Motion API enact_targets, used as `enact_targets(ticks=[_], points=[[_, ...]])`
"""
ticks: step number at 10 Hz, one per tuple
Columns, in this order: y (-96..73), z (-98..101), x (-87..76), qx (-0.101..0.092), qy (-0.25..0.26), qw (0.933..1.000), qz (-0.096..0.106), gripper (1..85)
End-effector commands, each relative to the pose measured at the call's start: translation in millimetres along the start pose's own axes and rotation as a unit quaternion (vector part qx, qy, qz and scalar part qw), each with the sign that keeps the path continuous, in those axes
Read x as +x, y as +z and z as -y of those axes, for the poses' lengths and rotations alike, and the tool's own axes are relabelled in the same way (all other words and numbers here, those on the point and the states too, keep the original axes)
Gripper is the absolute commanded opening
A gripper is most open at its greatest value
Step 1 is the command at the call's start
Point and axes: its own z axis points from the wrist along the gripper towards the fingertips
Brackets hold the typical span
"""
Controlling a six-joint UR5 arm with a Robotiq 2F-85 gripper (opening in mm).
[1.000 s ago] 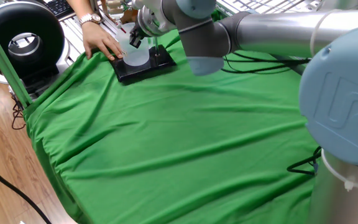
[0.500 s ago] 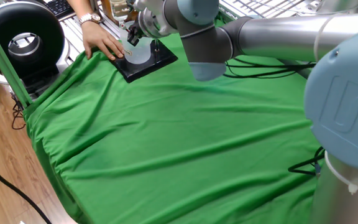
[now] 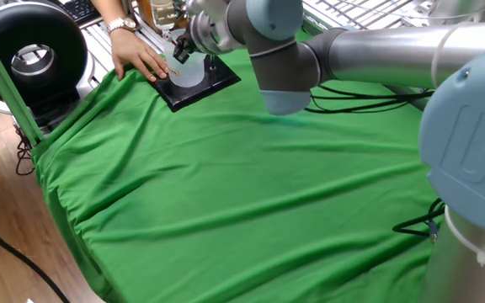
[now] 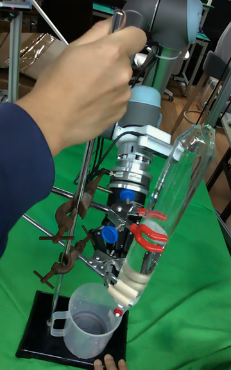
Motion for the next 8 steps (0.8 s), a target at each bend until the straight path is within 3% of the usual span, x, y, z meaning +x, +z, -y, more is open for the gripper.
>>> enact_targets(ticks=[1, 3, 8], points=[[-2.8, 3.5, 28.8, -0.001, 0.033, 0.9993, -0.017, 1.3], [-9.8, 2.0, 30.9, 0.006, 0.032, 0.9992, -0.022, 1.3], [-26.9, -11.3, 19.6, -0.001, 0.019, 0.9997, -0.014, 1.3]])
